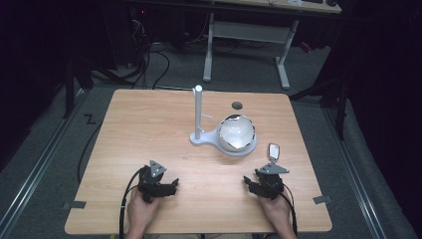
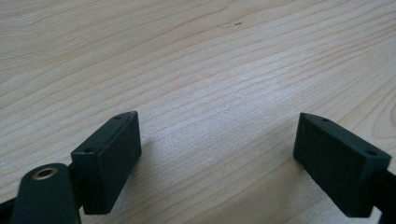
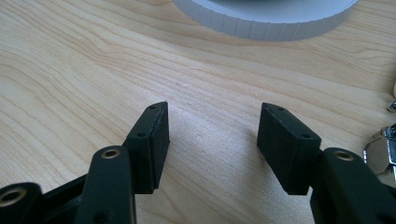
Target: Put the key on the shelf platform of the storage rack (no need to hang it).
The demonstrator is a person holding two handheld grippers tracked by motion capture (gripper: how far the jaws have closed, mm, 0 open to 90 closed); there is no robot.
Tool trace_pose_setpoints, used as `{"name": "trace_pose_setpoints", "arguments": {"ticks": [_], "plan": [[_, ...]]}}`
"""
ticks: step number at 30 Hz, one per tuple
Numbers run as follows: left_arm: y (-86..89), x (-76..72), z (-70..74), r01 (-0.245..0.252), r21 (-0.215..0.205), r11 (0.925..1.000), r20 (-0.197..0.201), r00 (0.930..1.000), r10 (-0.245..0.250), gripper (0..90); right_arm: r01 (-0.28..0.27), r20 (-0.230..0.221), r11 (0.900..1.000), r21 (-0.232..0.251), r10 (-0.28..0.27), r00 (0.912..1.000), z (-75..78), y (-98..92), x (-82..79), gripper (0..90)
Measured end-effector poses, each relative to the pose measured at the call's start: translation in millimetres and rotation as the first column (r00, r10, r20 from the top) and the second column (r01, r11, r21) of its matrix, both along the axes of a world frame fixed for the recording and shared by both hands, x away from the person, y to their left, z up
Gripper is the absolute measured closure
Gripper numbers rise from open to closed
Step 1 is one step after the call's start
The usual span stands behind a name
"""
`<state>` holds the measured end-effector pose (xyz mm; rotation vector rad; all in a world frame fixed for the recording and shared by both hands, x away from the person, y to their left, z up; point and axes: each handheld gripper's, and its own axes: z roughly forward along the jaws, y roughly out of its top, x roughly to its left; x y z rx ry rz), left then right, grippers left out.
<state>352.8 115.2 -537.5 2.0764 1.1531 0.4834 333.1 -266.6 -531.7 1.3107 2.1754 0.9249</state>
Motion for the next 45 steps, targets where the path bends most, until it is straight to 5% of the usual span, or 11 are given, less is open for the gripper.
{"name": "trace_pose_setpoints", "arguments": {"ticks": [45], "plan": [[0.5, -0.2, 0.1, -0.004, -0.003, 1.0, -0.003, 1.0, 0.004, 15.5, 0.033, -0.002, 0.999, 0.003, -0.033, 0.9995, 0.0, 2.8, -1.8, 43.0]]}}
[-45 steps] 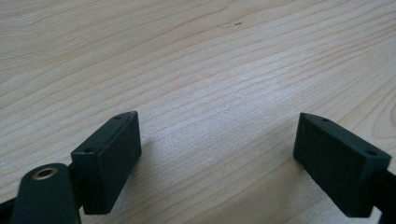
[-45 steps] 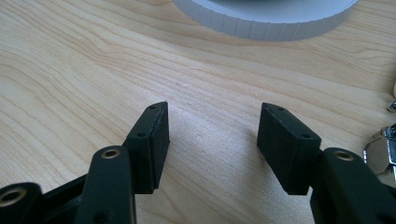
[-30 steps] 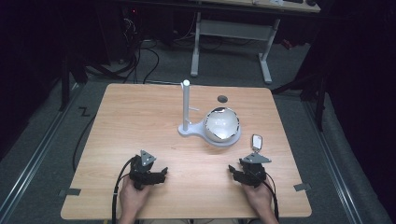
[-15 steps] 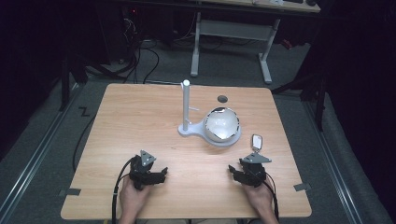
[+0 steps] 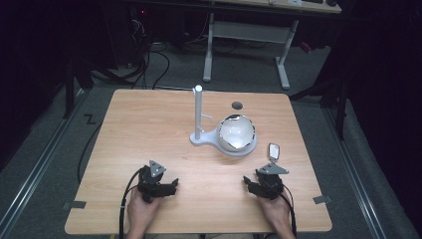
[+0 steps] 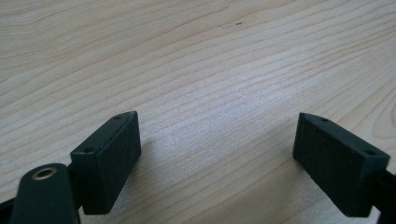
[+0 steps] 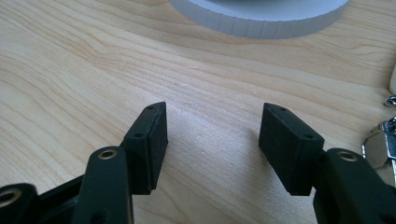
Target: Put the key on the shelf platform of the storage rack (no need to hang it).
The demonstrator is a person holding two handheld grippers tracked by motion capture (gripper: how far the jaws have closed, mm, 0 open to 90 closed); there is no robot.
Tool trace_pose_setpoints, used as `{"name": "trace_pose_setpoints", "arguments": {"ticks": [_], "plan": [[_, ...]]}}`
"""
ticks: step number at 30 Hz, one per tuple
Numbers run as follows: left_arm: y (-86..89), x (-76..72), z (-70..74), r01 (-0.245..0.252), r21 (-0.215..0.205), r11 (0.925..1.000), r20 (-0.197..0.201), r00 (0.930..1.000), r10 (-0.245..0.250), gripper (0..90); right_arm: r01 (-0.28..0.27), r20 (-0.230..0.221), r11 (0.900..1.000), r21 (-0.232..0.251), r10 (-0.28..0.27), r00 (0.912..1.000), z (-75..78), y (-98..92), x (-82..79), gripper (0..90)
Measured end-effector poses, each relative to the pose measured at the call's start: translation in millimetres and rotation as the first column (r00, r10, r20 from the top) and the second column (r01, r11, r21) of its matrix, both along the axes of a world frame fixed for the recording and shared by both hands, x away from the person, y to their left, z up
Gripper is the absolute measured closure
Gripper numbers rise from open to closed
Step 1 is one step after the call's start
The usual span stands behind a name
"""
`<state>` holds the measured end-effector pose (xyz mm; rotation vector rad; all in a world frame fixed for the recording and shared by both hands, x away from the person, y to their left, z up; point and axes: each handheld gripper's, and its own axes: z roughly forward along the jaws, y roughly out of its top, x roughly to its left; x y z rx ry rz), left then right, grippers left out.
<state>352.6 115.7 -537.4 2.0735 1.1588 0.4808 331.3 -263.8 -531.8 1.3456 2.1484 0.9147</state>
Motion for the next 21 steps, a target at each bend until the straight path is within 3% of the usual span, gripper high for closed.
{"name": "trace_pose_setpoints", "arguments": {"ticks": [5, 9, 11, 21], "plan": [[0.1, -0.2, 0.0, 0.002, 0.0, 1.0, 0.0, 1.0, -0.002, 15.5, 0.014, 0.003, 1.0, 0.009, -0.014, 0.9999, 0.3, -1.9, -0.3, 46.6], [0.1, -0.2, 0.0, 0.002, -0.001, 1.0, 0.0, 1.0, -0.002, 15.5, 0.036, 0.006, 0.997, 0.069, -0.036, 0.9993, 7.6, -7.7, -3.6, 47.3], [0.1, -0.2, 0.0, 0.002, -0.001, 1.0, 0.0, 1.0, -0.002, 15.5, 0.027, 0.009, 0.997, 0.077, -0.027, 0.9996, 10.7, -9.1, -4.4, 47.4], [0.1, -0.2, 0.0, 0.002, 0.0, 1.0, 0.0, 1.0, -0.002, 15.5, 0.004, 0.019, 0.997, 0.077, -0.005, 0.9998, 17.1, -12.7, -12.3, 49.9]]}}
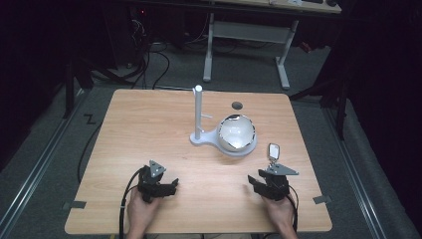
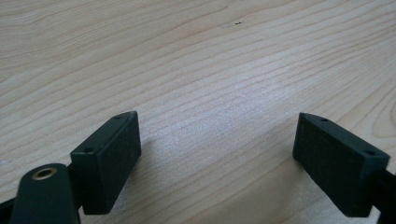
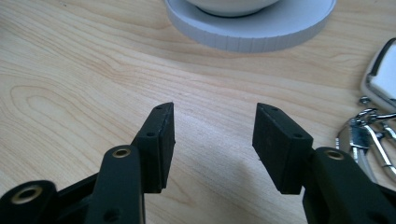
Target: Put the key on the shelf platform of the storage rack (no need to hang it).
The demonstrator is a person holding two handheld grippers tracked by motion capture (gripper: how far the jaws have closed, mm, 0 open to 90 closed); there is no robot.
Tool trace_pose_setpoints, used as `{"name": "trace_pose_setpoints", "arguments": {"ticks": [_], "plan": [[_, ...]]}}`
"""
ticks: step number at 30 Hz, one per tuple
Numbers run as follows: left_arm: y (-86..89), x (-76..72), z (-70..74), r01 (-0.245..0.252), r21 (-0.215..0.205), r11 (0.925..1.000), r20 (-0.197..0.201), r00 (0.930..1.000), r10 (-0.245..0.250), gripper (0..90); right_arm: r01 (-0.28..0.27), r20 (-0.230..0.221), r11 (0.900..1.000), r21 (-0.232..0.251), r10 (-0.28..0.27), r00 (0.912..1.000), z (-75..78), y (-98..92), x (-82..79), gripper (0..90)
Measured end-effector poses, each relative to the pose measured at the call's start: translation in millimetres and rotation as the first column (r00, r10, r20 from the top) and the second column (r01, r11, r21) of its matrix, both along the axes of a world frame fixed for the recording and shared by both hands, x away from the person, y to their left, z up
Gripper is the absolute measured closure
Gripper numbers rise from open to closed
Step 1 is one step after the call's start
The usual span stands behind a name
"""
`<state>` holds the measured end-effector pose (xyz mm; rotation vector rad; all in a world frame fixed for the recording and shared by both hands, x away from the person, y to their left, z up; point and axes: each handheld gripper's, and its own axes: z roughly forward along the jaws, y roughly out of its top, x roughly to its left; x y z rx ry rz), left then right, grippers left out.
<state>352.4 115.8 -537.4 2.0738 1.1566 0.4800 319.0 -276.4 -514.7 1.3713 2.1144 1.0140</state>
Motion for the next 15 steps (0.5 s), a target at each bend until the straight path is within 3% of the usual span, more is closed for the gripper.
{"name": "trace_pose_setpoints", "arguments": {"ticks": [15], "plan": [[0.0, 0.0, 0.0, 0.0, 0.0, 1.0, 0.0, 1.0, 0.0, 15.5, 0.05, 0.033, 0.998, 0.04, -0.052, 0.9981, 8.1, -25.8, -11.4, 53.1]]}}
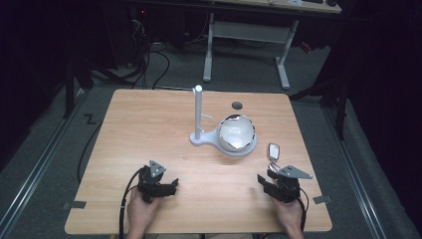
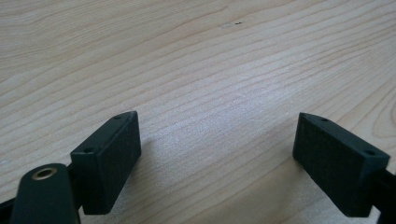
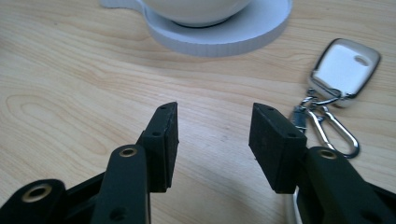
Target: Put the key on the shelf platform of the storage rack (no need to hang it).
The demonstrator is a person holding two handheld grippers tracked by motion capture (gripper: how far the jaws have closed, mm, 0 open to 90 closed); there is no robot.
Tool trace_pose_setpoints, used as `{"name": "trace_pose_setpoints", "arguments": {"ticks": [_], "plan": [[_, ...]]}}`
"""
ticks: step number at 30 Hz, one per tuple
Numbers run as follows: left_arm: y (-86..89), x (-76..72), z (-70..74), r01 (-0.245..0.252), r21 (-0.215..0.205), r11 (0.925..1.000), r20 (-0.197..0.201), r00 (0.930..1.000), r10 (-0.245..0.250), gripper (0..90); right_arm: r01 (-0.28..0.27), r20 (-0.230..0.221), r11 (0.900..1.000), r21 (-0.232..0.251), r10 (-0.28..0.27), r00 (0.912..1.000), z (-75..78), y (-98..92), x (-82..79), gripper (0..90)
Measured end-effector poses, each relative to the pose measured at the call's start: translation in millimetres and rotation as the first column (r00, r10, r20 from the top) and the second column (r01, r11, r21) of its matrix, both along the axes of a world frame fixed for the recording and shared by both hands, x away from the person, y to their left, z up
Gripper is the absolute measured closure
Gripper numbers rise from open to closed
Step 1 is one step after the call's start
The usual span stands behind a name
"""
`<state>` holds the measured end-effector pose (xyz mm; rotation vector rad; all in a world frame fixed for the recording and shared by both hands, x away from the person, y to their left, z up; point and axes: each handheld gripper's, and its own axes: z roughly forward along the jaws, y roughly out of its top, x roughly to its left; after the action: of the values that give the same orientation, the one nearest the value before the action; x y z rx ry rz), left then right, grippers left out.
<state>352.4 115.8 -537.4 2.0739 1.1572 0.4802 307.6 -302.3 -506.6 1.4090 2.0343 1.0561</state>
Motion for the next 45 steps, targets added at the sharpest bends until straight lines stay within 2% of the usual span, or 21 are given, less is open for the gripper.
{"name": "trace_pose_setpoints", "arguments": {"ticks": [14, 20, 26, 40, 45], "plan": [[0.0, 0.0, 0.0, -0.001, 0.0, 1.0, 0.0, 1.0, 0.001, 15.5, 0.059, 0.02, 0.998, -0.021, -0.058, 0.9981, 6.9, -19.7, 0.2, 56.2], [0.0, 0.0, 0.0, 0.0, 0.0, 1.0, 0.0, 1.0, 0.0, 15.5, 0.089, 0.012, 0.996, -0.016, -0.089, 0.9959, 6.2, -27.6, 6.2, 56.3], [0.0, 0.0, 0.0, 0.0, 0.0, 1.0, 0.0, 1.0, 0.0, 15.6, 0.11, -0.017, 0.994, -0.024, -0.111, 0.9937, 2.0, -35.7, 14.7, 57.1], [0.1, 0.0, 0.0, 0.0, 0.0, 1.0, 0.0, 1.0, 0.0, 15.5, 0.079, -0.081, 0.995, -0.063, -0.084, 0.9932, -8.5, -33.2, 29.6, 70.2], [0.1, 0.0, 0.0, 0.0, -0.001, 1.0, 0.0, 1.0, 0.0, 15.6, 0.075, -0.095, 0.995, -0.071, -0.081, 0.9922, -10.0, -30.8, 33.8, 71.3]]}}
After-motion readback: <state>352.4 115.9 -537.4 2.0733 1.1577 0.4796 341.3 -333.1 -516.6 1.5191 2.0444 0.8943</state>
